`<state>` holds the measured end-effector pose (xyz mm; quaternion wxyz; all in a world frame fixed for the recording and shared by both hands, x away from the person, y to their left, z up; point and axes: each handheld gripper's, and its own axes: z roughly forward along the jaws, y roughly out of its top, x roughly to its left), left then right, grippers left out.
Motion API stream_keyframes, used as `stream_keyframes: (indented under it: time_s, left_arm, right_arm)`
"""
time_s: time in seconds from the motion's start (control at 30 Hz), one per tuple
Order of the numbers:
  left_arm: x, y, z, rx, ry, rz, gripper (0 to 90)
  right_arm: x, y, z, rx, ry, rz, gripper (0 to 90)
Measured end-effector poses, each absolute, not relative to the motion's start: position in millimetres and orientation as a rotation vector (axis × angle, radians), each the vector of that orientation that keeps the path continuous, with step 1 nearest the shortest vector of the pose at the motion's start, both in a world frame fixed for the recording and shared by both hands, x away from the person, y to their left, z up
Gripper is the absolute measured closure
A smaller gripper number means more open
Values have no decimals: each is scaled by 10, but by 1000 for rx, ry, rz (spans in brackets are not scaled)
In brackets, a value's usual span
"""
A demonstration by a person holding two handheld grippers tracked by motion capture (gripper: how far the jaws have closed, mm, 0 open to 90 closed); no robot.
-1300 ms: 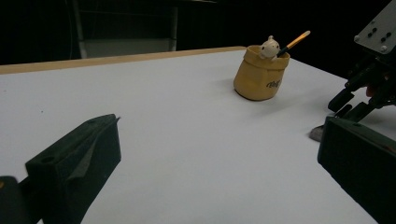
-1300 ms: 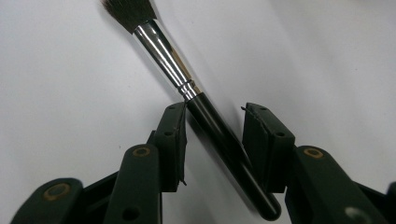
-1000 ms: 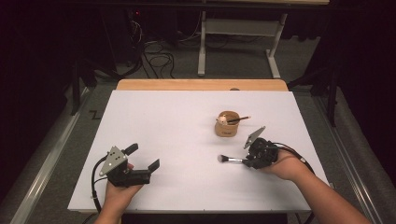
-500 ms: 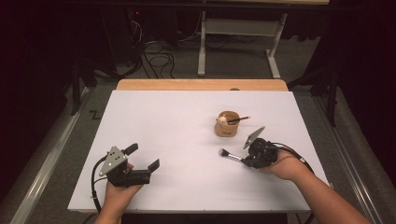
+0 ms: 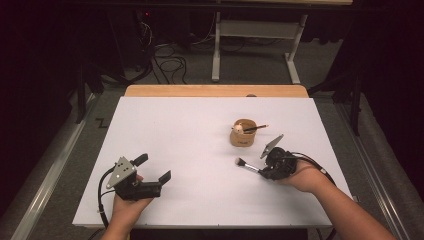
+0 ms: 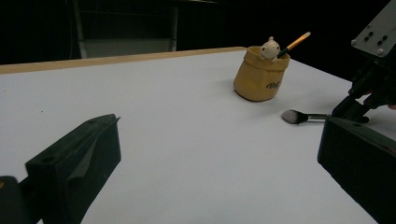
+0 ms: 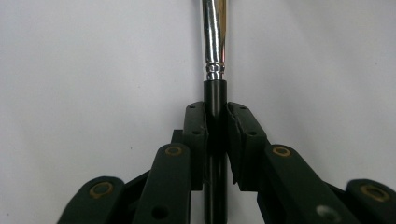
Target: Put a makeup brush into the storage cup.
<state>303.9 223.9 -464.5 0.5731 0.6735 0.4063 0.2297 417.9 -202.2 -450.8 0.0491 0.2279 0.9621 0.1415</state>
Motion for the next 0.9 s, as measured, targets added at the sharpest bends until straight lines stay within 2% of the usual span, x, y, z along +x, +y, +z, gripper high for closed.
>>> stream_keyframes:
  time_s: [0.9]
  left_arm:
    - [3036, 2245, -4643, 1572, 955, 541, 5]
  right_arm:
    - [4190, -1969, -4491, 725, 2931, 378, 811]
